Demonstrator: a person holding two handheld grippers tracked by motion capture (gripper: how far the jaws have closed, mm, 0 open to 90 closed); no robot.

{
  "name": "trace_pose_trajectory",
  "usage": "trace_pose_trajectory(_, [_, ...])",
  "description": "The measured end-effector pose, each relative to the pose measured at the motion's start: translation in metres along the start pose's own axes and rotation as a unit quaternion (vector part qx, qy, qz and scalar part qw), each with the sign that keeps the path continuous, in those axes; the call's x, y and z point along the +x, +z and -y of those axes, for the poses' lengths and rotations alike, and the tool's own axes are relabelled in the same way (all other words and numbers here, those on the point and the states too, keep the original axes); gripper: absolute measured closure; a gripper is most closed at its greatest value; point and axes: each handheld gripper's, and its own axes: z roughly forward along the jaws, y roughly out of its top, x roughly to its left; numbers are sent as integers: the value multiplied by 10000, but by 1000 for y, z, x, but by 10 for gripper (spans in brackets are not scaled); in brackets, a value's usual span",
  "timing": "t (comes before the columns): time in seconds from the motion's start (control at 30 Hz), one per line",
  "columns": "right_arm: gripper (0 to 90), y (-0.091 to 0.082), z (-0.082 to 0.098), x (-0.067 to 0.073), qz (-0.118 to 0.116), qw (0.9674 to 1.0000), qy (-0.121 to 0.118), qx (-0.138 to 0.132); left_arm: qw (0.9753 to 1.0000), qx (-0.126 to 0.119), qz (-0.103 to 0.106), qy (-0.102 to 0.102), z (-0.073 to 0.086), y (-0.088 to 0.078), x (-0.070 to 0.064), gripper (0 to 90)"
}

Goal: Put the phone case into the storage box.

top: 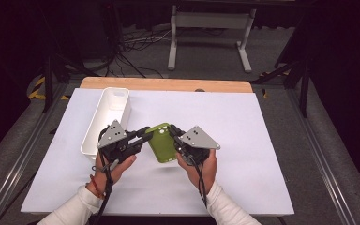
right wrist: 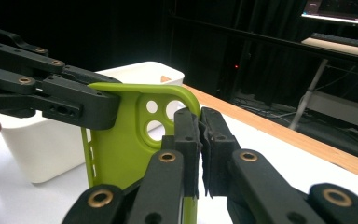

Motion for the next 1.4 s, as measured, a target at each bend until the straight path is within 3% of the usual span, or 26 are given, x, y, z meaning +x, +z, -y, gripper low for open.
trace_pose_trajectory(0.3, [846, -4, -3, -1, -86, 9999, 54, -112, 9996, 19, -70, 260, -8, -2, -2, 766])
trace_pose_trajectory(0.43, [859, -5, -3, -2, -145, 9998, 69, -129, 9992, 44, -195, 354, -10, -4, 0, 768])
trace_pose_trajectory(0.97, [539, -22, 10, -12, -563, 9980, -287, 1, 9986, -158, -290, 413, -16, -21, 12, 768])
trace_pose_trajectory(1.23, [412, -33, 22, -21, -551, 9975, -427, 78, 9983, -236, -316, 430, -17, -27, 15, 768])
trace_pose_trajectory(1.4, [343, -40, 27, -27, -531, 9960, -687, 198, 9979, -248, -329, 493, -18, -30, 17, 768])
